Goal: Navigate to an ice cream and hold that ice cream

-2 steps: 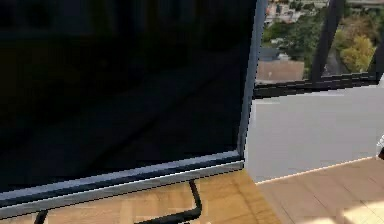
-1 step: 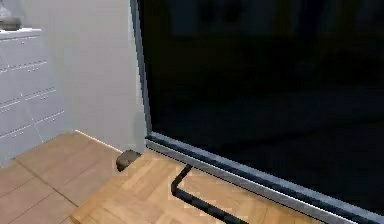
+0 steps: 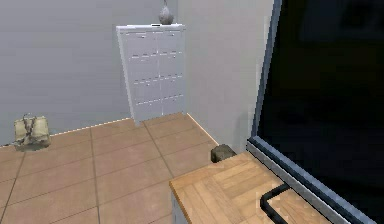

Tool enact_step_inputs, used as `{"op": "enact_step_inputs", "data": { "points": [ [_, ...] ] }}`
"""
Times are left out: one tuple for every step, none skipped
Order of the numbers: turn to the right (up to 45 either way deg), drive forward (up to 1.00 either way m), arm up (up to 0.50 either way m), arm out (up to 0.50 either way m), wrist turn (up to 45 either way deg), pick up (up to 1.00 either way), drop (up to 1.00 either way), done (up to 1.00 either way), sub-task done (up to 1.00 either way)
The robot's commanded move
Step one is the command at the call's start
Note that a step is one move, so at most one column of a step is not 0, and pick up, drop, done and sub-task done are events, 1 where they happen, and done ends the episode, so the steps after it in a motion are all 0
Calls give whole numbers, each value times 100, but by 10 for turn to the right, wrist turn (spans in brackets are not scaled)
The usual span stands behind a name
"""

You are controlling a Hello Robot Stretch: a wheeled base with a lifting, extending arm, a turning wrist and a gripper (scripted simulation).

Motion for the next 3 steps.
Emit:
{"op": "enact_step_inputs", "data": {
  "points": [
    [0,0,50,0,0,0,0,0,0],
    [0,0,30,0,0,0,0,0,0],
    [0,0,0,6,0,0,0,0,0]
  ]
}}
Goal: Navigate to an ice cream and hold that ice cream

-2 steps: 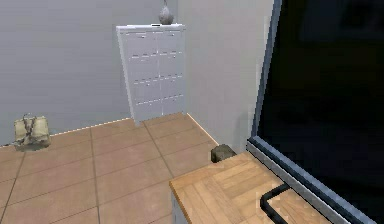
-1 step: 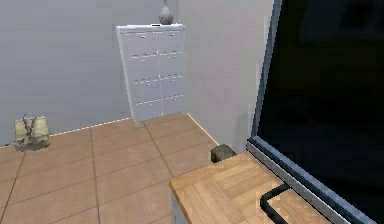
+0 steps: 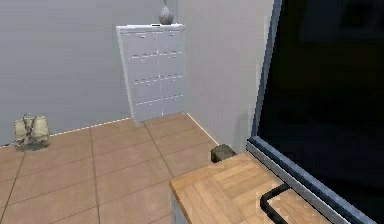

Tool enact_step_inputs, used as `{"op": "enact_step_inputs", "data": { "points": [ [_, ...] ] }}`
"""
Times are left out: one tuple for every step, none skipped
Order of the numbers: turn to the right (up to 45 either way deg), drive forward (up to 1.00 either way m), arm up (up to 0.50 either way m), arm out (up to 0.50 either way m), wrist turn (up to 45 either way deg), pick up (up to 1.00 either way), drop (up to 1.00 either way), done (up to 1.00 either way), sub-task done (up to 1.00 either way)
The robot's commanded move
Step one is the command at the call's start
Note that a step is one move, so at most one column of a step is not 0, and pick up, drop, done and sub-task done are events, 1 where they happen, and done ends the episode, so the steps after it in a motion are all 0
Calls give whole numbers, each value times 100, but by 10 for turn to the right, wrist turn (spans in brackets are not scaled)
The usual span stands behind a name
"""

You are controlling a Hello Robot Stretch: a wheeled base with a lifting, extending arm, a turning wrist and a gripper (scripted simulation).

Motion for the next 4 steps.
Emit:
{"op": "enact_step_inputs", "data": {
  "points": [
    [0,0,0,0,450,0,0,0,0],
    [0,0,0,0,450,0,0,0,0],
    [0,0,0,0,450,0,0,0,0],
    [0,0,0,0,270,0,0,0,0]
  ]
}}
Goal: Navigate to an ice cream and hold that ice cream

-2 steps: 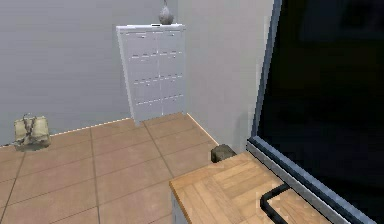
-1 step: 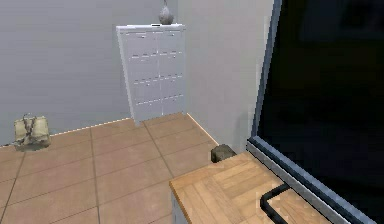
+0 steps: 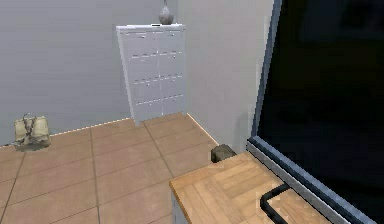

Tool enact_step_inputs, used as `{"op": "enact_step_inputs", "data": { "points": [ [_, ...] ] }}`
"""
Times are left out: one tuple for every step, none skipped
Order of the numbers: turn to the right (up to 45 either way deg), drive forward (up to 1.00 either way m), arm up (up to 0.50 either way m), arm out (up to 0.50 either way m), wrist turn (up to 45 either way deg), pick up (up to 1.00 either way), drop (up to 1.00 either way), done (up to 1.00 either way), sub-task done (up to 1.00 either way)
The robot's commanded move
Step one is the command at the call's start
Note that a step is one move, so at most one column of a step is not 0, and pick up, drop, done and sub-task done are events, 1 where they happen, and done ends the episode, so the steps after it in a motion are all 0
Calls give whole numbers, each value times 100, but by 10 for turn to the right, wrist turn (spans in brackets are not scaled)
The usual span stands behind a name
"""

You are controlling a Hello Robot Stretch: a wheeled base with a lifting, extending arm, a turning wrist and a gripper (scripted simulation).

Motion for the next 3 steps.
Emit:
{"op": "enact_step_inputs", "data": {
  "points": [
    [0,0,-30,0,0,0,0,0,0],
    [0,0,0,0,0,100,0,0,0],
    [0,0,10,0,0,0,0,0,0]
  ]
}}
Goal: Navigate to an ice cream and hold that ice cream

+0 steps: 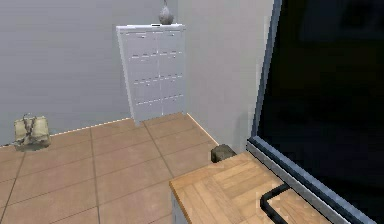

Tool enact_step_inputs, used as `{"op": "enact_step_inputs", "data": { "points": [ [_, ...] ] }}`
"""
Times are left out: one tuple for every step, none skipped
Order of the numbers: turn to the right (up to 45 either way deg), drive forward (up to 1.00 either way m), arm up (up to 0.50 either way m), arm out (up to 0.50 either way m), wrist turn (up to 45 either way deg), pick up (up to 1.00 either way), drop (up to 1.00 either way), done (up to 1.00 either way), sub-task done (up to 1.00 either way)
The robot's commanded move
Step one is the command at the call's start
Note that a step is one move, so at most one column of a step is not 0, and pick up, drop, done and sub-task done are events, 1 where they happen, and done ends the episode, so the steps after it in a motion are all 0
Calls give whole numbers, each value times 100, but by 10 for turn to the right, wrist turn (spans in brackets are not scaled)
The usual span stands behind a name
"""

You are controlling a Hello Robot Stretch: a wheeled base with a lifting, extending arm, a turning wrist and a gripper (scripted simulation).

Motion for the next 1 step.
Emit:
{"op": "enact_step_inputs", "data": {
  "points": [
    [0,0,0,0,0,0,0,100,0]
  ]
}}
